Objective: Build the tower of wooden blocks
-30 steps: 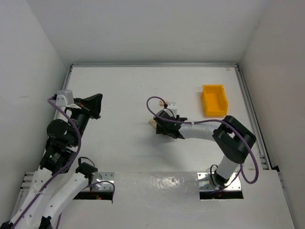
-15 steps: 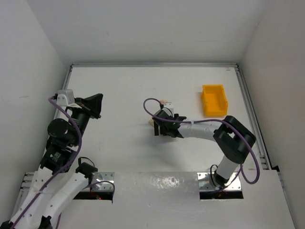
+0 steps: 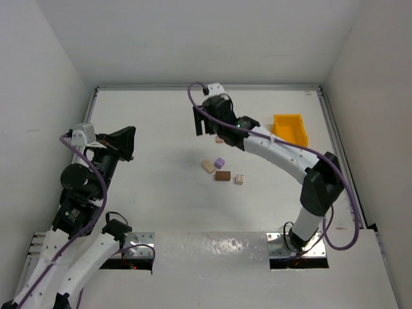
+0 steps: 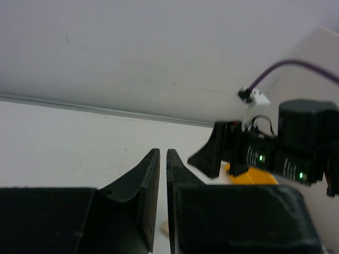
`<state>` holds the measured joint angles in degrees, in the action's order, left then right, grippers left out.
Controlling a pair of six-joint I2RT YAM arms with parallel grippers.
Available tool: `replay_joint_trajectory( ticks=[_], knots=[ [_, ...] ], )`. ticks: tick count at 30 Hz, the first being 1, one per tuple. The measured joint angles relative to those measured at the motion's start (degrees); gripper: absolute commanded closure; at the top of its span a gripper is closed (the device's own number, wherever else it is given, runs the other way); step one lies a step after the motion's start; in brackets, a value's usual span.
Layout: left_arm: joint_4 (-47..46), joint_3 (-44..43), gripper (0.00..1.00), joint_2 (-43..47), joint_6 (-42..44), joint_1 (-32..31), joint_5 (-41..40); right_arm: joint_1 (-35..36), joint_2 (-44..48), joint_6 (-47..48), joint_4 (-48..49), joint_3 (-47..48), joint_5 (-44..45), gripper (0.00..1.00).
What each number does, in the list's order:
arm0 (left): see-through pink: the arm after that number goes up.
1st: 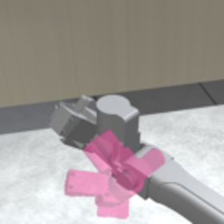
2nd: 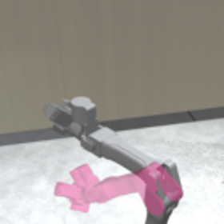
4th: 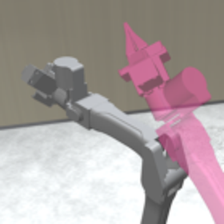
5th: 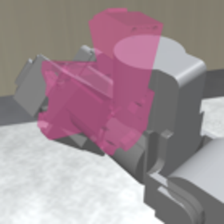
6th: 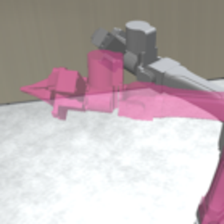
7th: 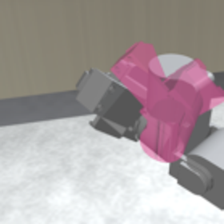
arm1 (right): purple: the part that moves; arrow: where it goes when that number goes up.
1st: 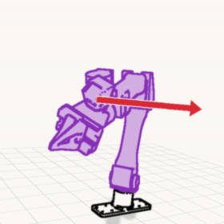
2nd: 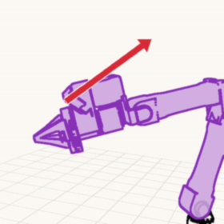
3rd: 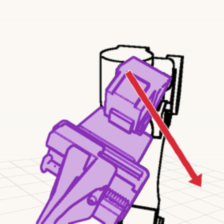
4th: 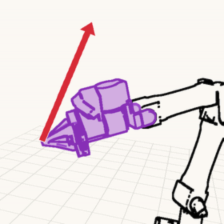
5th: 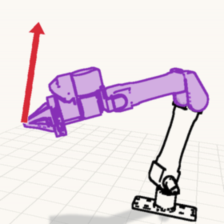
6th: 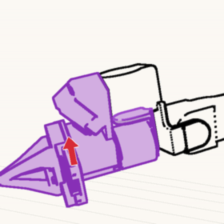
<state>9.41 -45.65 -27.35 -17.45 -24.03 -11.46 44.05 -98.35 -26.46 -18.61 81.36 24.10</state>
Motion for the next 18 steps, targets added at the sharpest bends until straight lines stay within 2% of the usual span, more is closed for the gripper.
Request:
replay_joint_trajectory(
  ticks=[4, 14, 18],
  knots=[
    [0.02, 0.0, 0.91, -1.11, 0.02, -0.31, -0.96, -3.52, -4.17, 1.46, 0.46, 10.03, -1.86, 0.22],
    [0.66, 0.02, 0.92, -2.45, 0.5, -0.39, -3.28, -4.92, -4.81, 0.33, -2.75, 10.6, -6.91, 0.23],
    [0.52, 0.02, 0.92, -3.34, 0.61, -0.39, -3.34, -6.99, -4.83, -2.56, -2.97, 11.23, -12.35, 0.24]
  ],
)
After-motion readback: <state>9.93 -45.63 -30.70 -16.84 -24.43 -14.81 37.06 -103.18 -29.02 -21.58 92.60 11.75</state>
